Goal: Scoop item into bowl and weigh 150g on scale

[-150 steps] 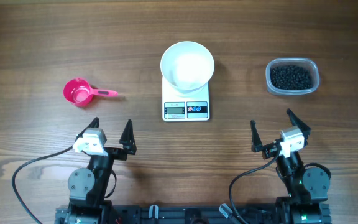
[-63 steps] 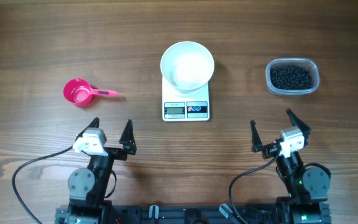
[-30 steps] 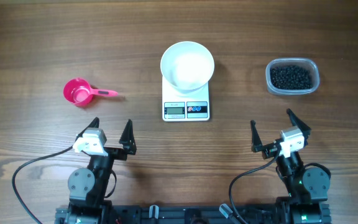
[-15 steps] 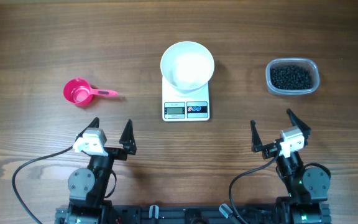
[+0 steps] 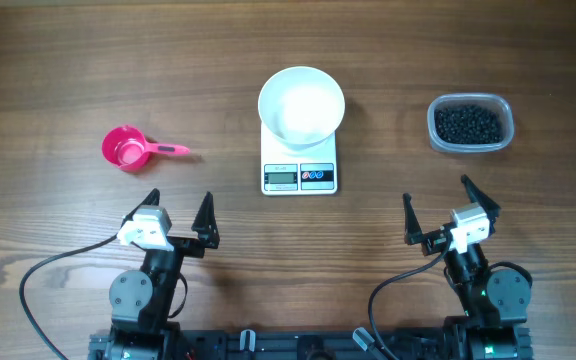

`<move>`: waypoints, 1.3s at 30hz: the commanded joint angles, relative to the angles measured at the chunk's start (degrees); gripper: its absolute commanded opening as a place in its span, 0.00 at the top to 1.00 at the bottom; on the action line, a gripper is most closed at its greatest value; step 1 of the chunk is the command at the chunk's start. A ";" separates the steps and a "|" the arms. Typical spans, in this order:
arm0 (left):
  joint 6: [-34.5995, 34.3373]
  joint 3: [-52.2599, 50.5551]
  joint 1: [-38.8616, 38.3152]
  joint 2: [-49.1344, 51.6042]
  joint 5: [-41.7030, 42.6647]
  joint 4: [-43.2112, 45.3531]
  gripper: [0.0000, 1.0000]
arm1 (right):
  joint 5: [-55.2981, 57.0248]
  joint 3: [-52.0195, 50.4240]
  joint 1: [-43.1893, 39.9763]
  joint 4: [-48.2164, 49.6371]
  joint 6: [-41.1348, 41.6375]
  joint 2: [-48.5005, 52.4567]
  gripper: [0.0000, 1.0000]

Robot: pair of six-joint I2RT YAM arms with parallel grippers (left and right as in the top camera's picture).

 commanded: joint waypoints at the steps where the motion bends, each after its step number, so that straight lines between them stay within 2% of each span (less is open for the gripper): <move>1: -0.50 -0.37 0.11 -0.57 -0.57 -0.17 0.00 | 0.98 -0.09 0.17 0.22 1.03 -0.15 0.00; 36: -0.55 -0.37 0.11 -0.57 -0.55 -0.15 0.00 | 0.98 -0.09 0.17 0.20 1.03 -0.15 0.00; 39: -5.03 -0.15 0.11 -0.57 4.76 0.26 0.00 | 0.98 -0.09 0.17 0.20 1.05 -0.15 0.00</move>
